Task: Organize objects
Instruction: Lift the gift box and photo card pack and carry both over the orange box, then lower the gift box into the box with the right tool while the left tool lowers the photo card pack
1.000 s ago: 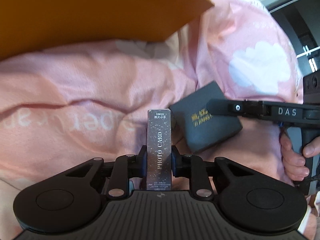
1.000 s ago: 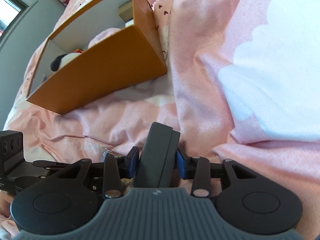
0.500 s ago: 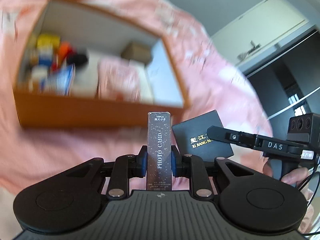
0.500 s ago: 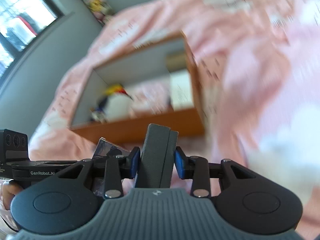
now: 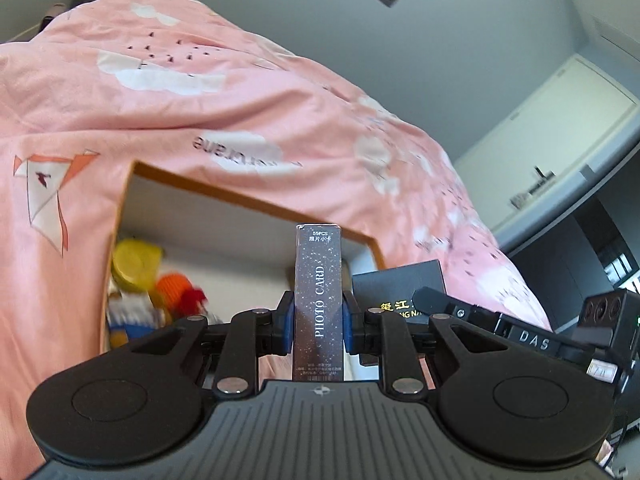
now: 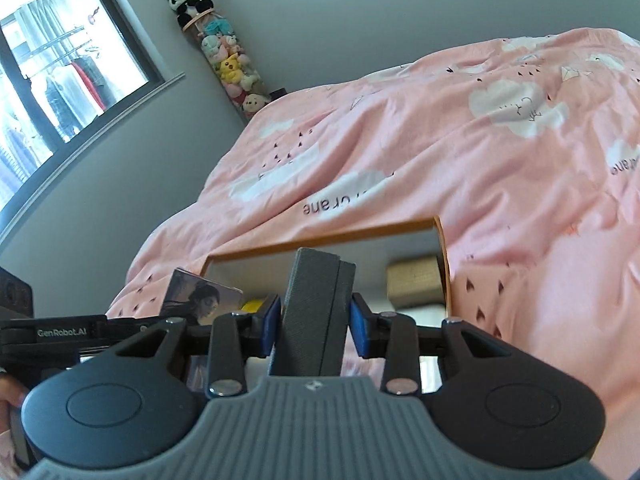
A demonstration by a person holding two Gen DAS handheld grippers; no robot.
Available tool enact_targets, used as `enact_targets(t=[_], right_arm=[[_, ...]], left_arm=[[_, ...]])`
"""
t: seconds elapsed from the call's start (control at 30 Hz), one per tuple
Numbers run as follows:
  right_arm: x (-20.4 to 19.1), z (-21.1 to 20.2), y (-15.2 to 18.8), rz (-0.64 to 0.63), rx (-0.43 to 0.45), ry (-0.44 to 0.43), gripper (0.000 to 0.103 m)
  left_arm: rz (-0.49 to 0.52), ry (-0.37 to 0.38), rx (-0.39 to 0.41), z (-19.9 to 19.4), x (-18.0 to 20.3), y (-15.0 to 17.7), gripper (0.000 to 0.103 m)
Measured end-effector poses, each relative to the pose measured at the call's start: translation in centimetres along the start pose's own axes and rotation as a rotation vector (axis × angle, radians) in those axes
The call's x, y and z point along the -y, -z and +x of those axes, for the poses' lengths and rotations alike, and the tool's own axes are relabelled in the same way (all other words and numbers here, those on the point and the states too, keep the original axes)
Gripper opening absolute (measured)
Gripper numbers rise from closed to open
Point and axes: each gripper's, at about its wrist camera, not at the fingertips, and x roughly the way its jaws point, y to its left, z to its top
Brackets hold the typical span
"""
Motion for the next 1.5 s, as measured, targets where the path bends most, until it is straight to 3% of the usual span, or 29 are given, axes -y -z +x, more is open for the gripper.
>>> enact_targets(t=[0.3, 0.47, 0.87, 0.97, 1.13, 1.3, 1.4, 1.5], right_arm=[[1.2, 8.3, -1.3, -0.064, 0.016, 0.074, 0.039], [1.5, 11.8, -0.8, -0.100, -0.035, 0.114, 0.039], [4.0, 17.2, -0.4, 0.056, -0.223, 0.008, 0.039], [4.3, 17.6, -0.4, 0.069, -0.248, 0.012, 0.040], [2.9, 17.0, -0.8, -0.061, -0.239, 0.108, 0.043], [2.5, 16.2, -0.8, -0.121, -0.232, 0.122, 0.043], [2.2, 15.7, -0.7, -0.149, -0.225, 0.141, 0.042], [1.7, 15.2, -0.4, -0.198, -0.237, 0.168, 0.034]], left_arm=[[-0.032, -0.056, 0.004, 4.7, -2.6, -2.5, 0.025], [-0.029, -0.086, -0.030, 6.6, -3.3, -2.7, 0.025], [-0.054, -0.138, -0.104, 9.6, -5.1, -2.9, 0.025], [-0.061, -0.151, -0.119, 10.2, -5.3, -2.9, 0.025], [-0.051, -0.180, -0.134, 10.7, -5.4, -2.9, 0.025], [-0.021, -0.215, -0.141, 11.1, -5.1, -2.8, 0.025], [0.008, -0.240, -0.146, 11.5, -4.8, -2.7, 0.025], [0.009, -0.242, -0.151, 11.8, -4.7, -2.6, 0.025]])
